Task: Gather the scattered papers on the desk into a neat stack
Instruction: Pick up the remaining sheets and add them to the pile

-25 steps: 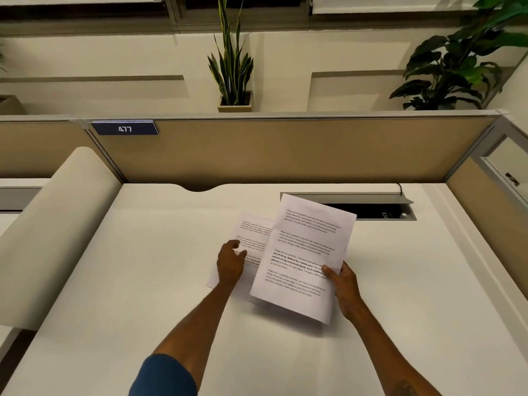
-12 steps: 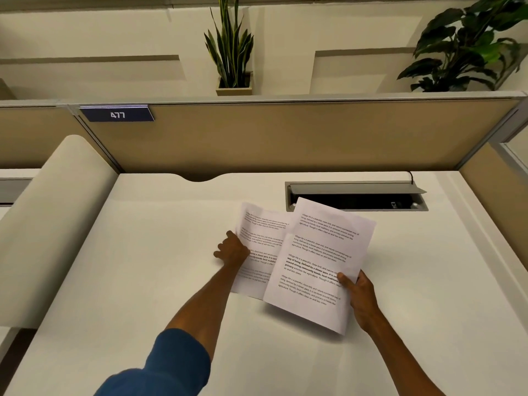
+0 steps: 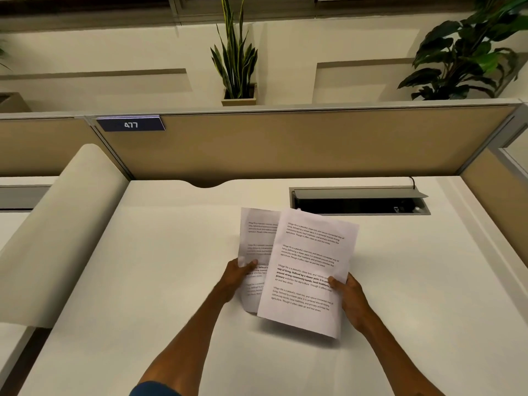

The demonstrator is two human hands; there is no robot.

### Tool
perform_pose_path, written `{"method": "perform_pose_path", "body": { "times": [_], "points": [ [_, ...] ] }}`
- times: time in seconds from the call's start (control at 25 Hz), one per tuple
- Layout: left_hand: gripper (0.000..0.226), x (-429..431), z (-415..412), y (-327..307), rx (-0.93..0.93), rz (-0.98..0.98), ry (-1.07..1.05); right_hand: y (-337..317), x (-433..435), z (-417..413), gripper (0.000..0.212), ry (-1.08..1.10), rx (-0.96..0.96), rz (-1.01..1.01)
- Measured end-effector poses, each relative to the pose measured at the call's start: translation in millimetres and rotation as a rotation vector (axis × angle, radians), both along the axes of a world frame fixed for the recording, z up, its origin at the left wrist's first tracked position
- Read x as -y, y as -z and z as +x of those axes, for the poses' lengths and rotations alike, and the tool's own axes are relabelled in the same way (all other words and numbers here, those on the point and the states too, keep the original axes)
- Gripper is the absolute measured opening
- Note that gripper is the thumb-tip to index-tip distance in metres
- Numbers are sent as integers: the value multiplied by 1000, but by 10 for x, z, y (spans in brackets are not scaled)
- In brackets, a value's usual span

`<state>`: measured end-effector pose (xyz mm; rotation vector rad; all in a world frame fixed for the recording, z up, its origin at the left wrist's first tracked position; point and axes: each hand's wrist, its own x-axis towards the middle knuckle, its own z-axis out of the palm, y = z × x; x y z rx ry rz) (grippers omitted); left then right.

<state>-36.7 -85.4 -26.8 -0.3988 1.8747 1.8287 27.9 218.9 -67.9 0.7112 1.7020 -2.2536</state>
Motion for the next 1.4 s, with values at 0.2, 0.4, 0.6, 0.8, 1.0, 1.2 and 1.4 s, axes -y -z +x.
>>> {"method": "perform_pose_path", "body": {
  "times": [0.2,0.4,0.6,0.8,1.0,1.2,1.4],
  "points": [
    [37,-24,232,-55,55,136,135,-138,55,-42,36,-117,-38,-14],
    [48,-60,391,-130,48,180,152,-249,140,48,39,-143,-128,74],
    [36,-141,552,-183,-49,81,-27,-391,319,151,41,-75,-229,251],
    [36,-121,620,-333,-163,87,-109,-560,428,171,33,-67,-313,276],
    [34,-101,787,-361,-207,116,-113,-562,332,343,25,-75,-350,224],
    [28,-123,969,-319,-222,55,6,-485,253,508,38,-92,-296,172],
    [22,-212,987,-376,-248,94,-41,-587,337,435,31,-91,-296,124]
  ]
}}
